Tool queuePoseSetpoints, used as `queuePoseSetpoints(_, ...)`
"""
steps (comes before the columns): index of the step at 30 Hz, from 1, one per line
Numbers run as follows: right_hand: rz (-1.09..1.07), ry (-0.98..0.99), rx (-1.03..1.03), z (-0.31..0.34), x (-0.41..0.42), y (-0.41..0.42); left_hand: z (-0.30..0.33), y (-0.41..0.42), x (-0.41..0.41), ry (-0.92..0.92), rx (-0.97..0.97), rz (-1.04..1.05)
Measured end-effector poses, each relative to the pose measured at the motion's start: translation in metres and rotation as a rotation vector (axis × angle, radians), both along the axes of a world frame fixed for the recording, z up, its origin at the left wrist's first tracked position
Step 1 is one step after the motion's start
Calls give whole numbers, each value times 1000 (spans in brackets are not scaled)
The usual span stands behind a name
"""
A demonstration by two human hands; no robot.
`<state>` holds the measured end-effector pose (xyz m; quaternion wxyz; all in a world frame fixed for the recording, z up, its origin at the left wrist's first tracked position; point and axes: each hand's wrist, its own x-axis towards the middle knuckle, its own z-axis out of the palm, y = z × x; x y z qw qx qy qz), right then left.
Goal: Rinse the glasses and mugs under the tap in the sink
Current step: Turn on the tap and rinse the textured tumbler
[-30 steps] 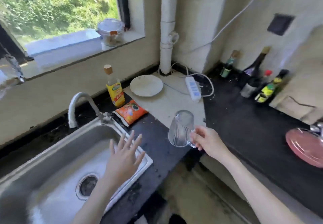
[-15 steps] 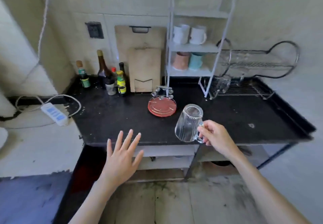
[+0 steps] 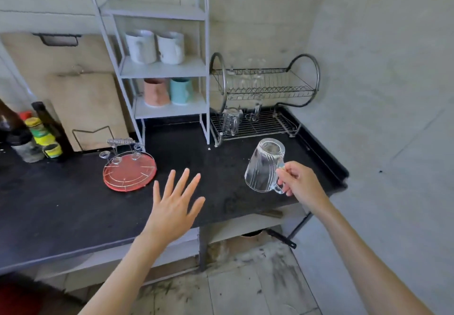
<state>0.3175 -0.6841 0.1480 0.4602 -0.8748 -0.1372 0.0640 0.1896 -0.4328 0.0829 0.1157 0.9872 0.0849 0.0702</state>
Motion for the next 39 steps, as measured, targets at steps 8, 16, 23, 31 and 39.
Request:
queuePoseSetpoints(8,-75,20,-68,-33,112,-10,-29,-11,137,108,-15,-75)
queuePoseSetpoints(16,-104,71,-159,-62,230,20,-45,9,241,163,2,-90)
queuePoseSetpoints(23,-96,114,-147,-89,317,53,-59,13,291,209,-34,-23)
queuePoseSetpoints(31,2,214,-102,-122,391,77,-73,11,326,301,-49,122)
queuePoseSetpoints(39,111,271,-128,-146,424,92,-78,0,350,373,-54,198)
